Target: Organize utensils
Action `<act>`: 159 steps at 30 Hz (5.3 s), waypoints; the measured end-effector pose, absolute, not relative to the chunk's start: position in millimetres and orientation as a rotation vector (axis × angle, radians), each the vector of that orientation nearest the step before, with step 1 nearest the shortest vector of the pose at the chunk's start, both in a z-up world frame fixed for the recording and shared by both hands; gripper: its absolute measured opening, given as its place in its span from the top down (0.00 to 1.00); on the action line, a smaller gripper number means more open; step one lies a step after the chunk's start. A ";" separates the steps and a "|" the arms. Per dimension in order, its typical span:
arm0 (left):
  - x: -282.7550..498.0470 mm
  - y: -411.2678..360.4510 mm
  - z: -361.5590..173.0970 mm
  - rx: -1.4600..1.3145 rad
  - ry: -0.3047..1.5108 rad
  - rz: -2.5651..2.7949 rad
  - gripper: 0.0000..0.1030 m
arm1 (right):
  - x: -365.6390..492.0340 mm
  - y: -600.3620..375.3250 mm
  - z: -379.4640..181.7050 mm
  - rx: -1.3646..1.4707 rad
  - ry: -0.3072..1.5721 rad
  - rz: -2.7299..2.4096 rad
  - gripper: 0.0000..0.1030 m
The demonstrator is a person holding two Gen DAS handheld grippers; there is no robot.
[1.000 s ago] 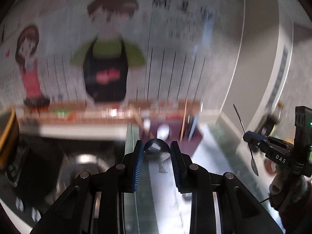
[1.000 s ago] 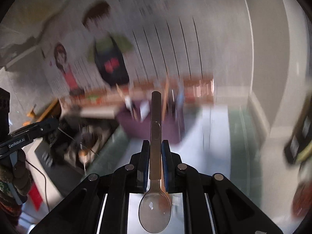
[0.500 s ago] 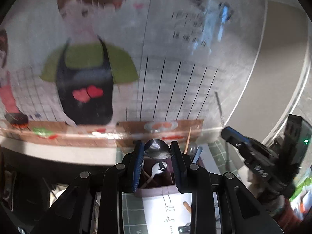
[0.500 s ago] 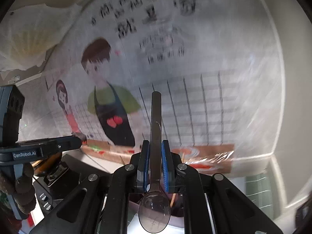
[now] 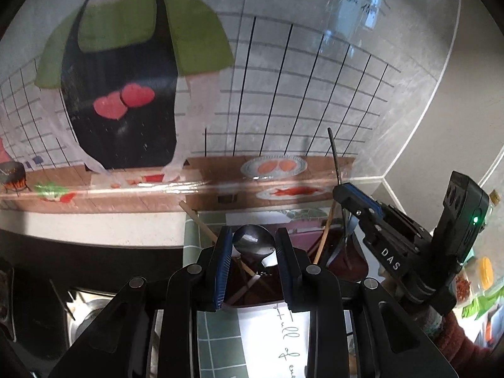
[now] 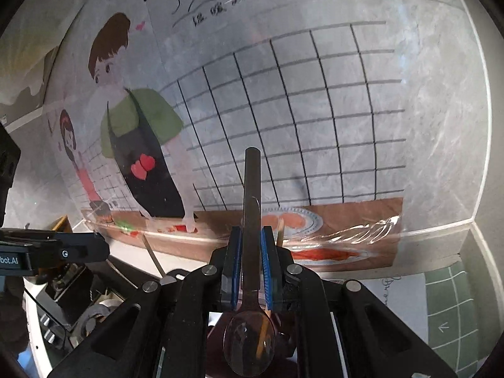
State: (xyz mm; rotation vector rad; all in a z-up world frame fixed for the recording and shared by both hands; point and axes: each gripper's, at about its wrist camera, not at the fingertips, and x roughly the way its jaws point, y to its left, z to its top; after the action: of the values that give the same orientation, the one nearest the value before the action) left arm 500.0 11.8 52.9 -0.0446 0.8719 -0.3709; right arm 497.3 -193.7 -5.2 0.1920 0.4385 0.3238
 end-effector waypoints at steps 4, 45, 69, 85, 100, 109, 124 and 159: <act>501.1 9.7 36.6 -0.053 0.891 -0.390 0.69 | 493.4 -203.2 -14.1 0.233 0.506 0.367 0.83; 289.4 19.3 -84.1 -0.048 1.092 -0.288 0.48 | 344.0 -208.2 -126.3 -0.153 1.038 0.229 0.81; 293.5 -18.5 -89.3 -0.032 1.132 -0.377 0.48 | 249.8 -249.3 -127.5 0.037 1.041 0.233 0.82; 326.8 -93.1 -107.9 -0.074 1.188 -0.359 0.48 | 241.8 -314.3 -106.9 0.050 0.998 0.099 0.77; 382.7 -141.2 -113.7 0.080 1.089 -0.289 0.48 | 252.7 -325.4 -99.2 0.009 0.956 0.080 0.76; 372.2 -158.1 -112.6 0.293 0.996 -0.400 0.48 | 259.3 -350.0 -95.7 0.071 0.938 0.018 0.76; 335.7 -44.6 -109.2 0.313 1.045 -0.396 0.46 | 260.2 -309.3 -93.5 0.010 0.987 0.191 0.74; 380.1 -138.1 -91.4 0.419 1.050 -0.788 0.46 | 308.2 -315.6 -121.4 0.015 1.039 0.212 0.89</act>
State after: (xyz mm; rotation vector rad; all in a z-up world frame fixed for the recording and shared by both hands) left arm 380.1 -138.1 -91.4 0.4195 1.0499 -0.7880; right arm 308.2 -315.6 -121.4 0.0153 1.0385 0.2119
